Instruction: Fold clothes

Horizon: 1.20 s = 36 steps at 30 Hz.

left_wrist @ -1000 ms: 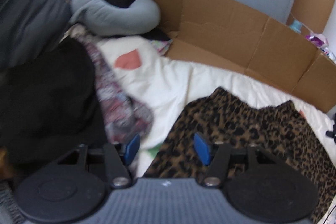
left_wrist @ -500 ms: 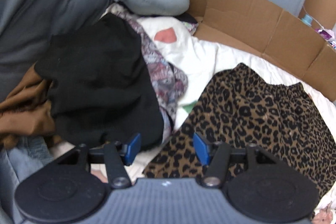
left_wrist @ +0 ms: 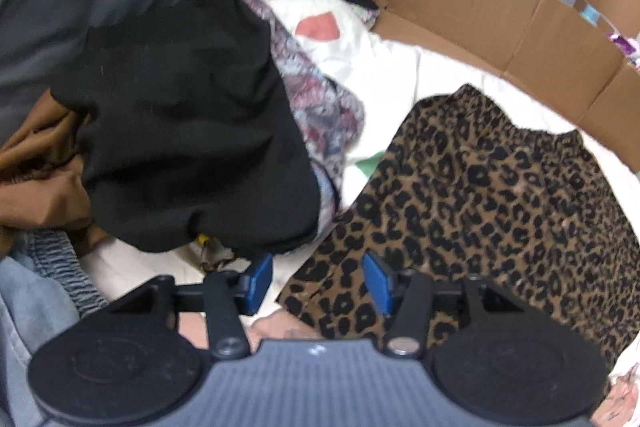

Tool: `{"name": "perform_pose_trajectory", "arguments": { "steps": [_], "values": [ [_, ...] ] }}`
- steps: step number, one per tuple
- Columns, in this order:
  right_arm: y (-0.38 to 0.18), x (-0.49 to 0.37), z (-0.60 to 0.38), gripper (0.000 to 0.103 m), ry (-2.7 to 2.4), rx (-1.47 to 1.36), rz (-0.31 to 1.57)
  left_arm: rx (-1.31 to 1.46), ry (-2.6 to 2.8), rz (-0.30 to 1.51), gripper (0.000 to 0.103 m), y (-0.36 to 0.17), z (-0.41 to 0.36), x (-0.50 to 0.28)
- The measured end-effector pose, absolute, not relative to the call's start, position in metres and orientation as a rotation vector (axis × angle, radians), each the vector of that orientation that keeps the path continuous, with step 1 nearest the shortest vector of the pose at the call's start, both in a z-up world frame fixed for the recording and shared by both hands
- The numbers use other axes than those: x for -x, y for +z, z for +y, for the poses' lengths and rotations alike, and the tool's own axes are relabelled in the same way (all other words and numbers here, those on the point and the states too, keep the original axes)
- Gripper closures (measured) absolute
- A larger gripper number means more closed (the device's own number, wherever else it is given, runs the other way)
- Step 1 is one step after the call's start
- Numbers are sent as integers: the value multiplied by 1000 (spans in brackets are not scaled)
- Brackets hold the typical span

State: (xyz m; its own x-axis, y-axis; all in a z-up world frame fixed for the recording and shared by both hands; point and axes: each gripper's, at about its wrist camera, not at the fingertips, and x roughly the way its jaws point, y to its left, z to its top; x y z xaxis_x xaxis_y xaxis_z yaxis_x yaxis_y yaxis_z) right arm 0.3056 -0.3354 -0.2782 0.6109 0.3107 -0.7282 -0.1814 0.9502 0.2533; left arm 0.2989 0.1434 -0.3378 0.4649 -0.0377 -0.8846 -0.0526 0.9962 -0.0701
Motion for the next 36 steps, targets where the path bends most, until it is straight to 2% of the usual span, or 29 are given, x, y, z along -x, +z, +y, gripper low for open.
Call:
{"name": "perform_pose_trajectory", "arguments": {
  "steps": [11,14,15,23,26,28,31,36],
  "values": [
    [-320,-275,-313,70,328,-224,910,100,-6,1127,54,-407,156,-303],
    [-328,-268,-309,70,319,-234,905,98,-26,1136,56,-418,156,-301],
    [-330,-267,-309,70,307,-243,902,93,-35,1140,60,-422,156,-300],
    [-341,-256,-303,70,288,-227,918,149,-61,1072,65,-432,167,-294],
    [-346,-253,-307,70,278,-228,938,151,-92,1047,73,-434,168,-288],
    [-351,-251,-307,70,270,-218,953,179,-112,1037,86,-435,172,-285],
    [-356,-249,-304,70,275,-211,971,206,-114,1011,94,-433,173,-283],
    [-357,-245,-294,70,306,-188,973,175,-139,971,97,-419,163,-279]
  ]
}}
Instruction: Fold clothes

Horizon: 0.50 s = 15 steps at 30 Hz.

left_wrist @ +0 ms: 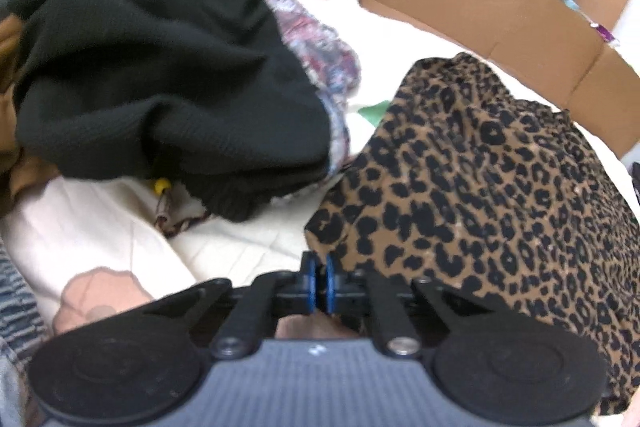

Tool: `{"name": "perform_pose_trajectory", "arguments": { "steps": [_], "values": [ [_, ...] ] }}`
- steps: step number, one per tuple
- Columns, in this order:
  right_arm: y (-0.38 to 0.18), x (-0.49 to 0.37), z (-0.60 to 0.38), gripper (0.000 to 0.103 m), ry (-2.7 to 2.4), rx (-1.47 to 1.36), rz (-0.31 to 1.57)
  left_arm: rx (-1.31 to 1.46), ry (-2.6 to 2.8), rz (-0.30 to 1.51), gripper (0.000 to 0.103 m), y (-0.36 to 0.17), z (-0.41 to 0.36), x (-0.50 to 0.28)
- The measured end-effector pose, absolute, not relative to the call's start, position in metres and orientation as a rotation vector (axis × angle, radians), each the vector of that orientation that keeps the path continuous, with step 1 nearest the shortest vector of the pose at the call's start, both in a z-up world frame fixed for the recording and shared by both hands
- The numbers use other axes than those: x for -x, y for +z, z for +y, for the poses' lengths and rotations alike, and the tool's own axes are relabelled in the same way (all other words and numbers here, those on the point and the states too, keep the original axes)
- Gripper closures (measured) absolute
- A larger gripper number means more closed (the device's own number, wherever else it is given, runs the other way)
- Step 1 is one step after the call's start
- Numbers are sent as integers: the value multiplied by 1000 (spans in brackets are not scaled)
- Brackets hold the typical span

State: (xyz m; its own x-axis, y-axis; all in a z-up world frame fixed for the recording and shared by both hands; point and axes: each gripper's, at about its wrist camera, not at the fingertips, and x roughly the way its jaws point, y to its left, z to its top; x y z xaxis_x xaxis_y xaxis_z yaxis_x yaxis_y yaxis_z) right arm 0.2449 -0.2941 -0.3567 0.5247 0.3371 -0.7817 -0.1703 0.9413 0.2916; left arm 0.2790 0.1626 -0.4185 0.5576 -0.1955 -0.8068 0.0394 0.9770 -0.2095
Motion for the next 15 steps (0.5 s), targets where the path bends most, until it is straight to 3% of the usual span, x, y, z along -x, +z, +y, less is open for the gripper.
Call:
{"name": "perform_pose_trajectory", "arguments": {
  "steps": [15],
  "values": [
    [-355,-235,-285,70,361,-223,951,283,-181,933,98,-359,133,-273]
  ]
}}
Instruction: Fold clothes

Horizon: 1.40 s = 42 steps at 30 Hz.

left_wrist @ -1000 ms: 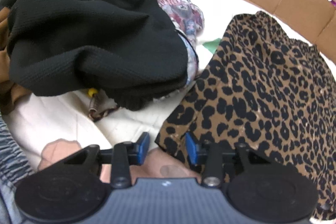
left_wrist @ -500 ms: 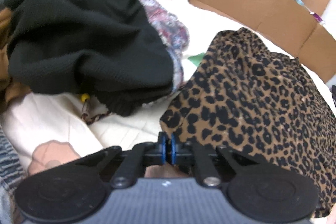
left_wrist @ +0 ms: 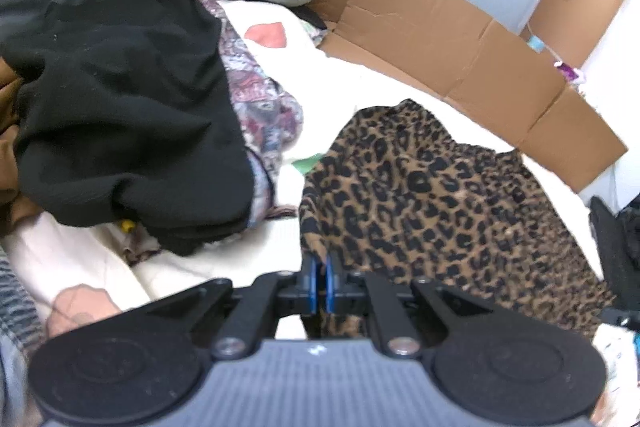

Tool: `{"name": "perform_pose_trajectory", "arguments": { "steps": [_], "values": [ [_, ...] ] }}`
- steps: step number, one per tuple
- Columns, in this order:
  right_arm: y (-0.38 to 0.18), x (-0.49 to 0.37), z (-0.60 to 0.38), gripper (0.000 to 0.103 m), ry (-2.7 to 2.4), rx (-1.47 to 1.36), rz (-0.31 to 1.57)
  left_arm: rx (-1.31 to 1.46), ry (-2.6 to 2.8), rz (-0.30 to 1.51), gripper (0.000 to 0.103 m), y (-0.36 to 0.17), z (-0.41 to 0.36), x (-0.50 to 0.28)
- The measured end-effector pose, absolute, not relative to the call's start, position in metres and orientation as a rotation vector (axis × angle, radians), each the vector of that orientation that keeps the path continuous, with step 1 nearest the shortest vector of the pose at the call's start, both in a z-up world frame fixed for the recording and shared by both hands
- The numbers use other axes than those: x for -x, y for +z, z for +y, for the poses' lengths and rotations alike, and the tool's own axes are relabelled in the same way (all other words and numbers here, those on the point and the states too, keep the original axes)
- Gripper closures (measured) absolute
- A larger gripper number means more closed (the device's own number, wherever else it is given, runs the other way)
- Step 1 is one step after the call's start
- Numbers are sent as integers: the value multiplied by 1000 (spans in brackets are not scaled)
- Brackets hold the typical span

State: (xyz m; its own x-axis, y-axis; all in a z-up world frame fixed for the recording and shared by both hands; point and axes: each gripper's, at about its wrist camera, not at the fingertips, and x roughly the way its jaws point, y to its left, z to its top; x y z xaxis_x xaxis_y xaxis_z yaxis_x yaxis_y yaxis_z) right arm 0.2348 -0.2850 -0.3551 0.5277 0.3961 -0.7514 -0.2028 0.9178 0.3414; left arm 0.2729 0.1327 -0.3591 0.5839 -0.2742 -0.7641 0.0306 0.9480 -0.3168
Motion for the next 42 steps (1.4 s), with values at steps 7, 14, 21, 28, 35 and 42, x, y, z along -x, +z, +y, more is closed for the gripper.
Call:
{"name": "perform_pose_trajectory", "arguments": {
  "steps": [7,14,21,28,35,42],
  "values": [
    [-350,-231,-268,69,407,-215,957,332,-204,871,97,-335,105,-267],
    [-344,-225,-249,69,469,-199,950,403,-245,850,96,-325,81,-262],
    [-340,-219,-224,68,560,-176,934,386,-333,876,96,-322,46,-263],
    [-345,-218,-208,63,602,-177,930,267,-230,903,75,-331,50,-266],
    [-355,-217,-208,62,580,-166,957,133,-252,932,61,-358,41,-263],
    [-357,-218,-201,62,587,-148,964,24,-254,973,60,-391,34,-264]
  ]
}}
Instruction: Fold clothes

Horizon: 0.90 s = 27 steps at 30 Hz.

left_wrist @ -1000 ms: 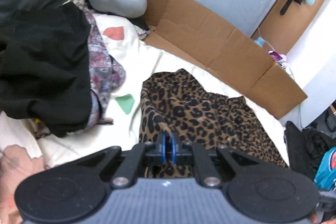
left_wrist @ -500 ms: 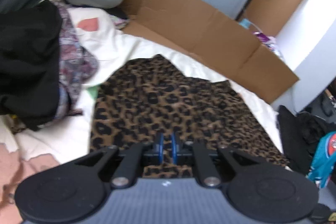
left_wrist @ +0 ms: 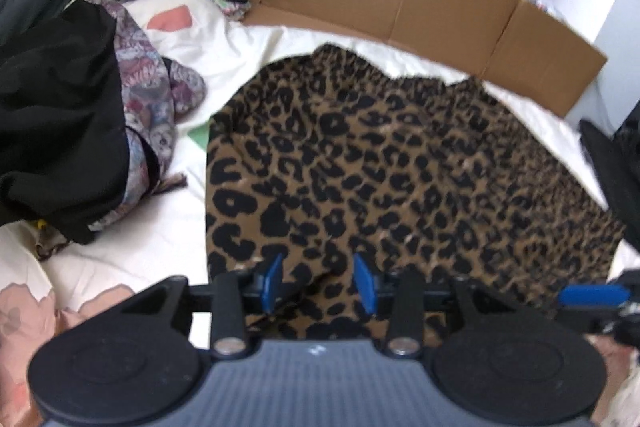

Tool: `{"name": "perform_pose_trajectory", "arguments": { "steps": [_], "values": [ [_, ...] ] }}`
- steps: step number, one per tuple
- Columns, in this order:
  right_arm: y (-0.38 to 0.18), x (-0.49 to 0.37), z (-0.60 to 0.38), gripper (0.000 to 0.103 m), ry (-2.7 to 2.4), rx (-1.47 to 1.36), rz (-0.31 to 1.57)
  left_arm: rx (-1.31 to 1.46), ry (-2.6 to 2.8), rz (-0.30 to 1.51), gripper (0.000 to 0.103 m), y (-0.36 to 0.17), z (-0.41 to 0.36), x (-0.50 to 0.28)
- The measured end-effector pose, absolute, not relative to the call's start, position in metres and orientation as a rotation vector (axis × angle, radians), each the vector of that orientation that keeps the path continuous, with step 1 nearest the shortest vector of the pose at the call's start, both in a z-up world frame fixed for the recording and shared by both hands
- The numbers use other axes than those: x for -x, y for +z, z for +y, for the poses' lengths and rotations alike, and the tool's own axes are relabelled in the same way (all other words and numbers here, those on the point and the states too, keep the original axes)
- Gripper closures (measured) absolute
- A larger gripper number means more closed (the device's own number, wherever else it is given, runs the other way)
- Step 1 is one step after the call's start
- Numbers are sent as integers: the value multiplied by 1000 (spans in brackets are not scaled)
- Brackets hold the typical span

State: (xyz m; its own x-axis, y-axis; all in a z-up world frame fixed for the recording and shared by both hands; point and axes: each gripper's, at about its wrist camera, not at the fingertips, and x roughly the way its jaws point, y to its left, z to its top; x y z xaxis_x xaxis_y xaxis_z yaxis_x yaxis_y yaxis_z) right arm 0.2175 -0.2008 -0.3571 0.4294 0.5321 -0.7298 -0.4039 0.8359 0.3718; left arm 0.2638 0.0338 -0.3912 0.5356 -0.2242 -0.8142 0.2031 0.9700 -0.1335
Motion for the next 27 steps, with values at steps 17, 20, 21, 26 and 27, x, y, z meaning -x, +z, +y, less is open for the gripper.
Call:
{"name": "perform_pose_trajectory", "arguments": {
  "steps": [17,20,21,26,27],
  "values": [
    [-364,-215,-197,62,591,-144,988,-278,-191,1022,49,-425,28,-254],
    [-365,-215,-198,62,588,-145,991,-294,-187,1011,47,-428,29,-253],
    [-366,-216,-198,62,587,-146,993,-294,-190,1008,47,-429,30,-253],
    [-368,-217,-198,62,597,-161,1003,-290,-191,1000,68,-428,33,-253],
    [-369,-217,-197,62,600,-166,1006,-294,-187,996,74,-427,33,-252]
  ]
}}
